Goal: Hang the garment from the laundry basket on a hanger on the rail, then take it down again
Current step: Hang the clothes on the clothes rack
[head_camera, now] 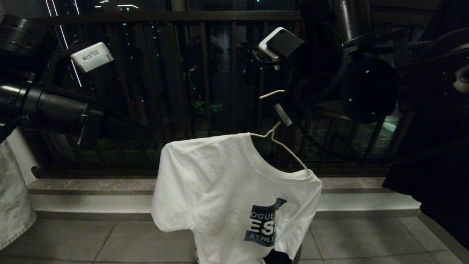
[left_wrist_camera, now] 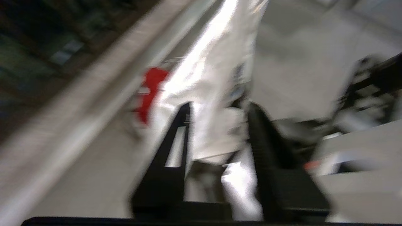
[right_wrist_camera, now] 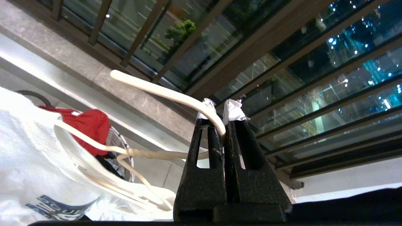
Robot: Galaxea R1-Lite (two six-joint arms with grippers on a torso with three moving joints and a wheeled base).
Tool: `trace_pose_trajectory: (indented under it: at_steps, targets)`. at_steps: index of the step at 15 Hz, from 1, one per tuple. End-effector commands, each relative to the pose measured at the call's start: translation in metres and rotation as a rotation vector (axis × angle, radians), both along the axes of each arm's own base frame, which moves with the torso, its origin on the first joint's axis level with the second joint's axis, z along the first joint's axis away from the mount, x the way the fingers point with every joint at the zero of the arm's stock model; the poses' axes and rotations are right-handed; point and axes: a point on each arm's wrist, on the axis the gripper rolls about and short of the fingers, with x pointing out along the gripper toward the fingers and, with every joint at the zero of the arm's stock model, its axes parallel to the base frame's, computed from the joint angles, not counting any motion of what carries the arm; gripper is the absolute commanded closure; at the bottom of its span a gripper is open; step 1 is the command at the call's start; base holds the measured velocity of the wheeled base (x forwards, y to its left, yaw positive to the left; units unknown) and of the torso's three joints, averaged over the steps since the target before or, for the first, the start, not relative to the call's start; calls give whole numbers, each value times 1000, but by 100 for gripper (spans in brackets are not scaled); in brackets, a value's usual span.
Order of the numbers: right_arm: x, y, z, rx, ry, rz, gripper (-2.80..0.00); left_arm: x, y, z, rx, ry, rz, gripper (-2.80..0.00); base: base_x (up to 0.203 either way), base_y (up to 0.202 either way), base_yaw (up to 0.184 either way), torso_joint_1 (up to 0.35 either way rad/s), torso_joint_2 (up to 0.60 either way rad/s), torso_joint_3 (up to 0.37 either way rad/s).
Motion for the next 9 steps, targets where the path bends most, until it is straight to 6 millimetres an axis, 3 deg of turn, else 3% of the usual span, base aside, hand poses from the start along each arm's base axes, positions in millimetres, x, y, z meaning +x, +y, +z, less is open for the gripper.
trace_pose_trajectory:
  at_steps: [1, 5, 9]
  targets:
    - [-1, 2, -1, -13, 0, 8, 0, 9, 1, -3, 71, -95, -56, -280, 0, 0, 0, 0, 0, 0]
    - [-4, 1, 6, 13, -10, 31, 0, 49, -2, -9, 77, -200, -145, -280, 0, 0, 0, 0, 0, 0]
    - [-9, -2, 12, 47, -8, 96, 0, 72, -15, -20, -10, -183, -257, -280, 0, 0, 0, 0, 0, 0]
